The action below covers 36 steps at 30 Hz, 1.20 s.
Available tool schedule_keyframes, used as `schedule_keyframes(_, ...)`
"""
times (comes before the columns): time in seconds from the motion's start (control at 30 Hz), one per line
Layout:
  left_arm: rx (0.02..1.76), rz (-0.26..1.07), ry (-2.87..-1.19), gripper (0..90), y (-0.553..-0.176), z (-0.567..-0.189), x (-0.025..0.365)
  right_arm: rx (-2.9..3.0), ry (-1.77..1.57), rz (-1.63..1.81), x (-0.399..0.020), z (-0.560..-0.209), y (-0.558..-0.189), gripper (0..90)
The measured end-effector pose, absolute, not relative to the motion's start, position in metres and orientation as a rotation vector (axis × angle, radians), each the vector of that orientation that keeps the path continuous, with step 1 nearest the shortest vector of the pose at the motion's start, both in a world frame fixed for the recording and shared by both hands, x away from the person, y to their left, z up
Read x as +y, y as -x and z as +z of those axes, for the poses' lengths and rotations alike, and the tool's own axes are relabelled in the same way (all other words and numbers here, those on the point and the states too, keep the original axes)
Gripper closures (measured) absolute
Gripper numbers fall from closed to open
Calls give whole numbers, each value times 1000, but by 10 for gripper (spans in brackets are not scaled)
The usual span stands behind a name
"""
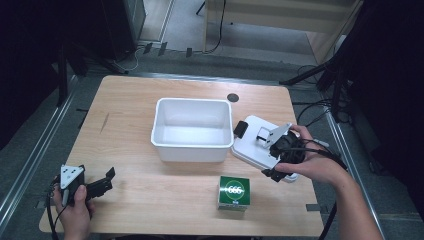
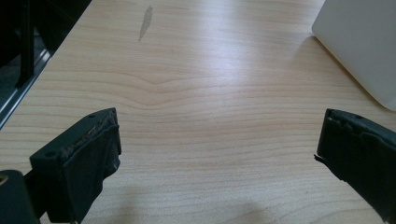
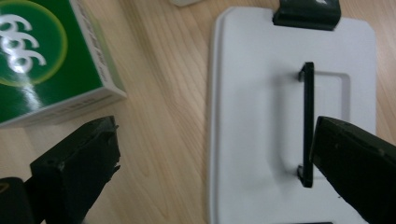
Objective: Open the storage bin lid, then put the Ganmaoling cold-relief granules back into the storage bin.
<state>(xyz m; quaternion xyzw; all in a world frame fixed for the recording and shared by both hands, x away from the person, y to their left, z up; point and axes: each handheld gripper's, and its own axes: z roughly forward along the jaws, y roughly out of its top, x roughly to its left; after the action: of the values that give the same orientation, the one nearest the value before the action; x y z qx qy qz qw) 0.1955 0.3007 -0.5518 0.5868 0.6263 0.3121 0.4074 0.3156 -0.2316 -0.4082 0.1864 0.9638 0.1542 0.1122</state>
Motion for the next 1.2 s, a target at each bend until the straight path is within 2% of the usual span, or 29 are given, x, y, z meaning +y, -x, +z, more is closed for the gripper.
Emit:
schedule_keyframes(0.5, 1581, 784, -1474, 1, -195, -552, 301, 2876, -322, 423, -180, -420, -283, 13)
schedule_keyframes(1.2, 1591, 782, -1470, 1, -196, -552, 302, 2957, -195, 391, -154, -435, -265, 0)
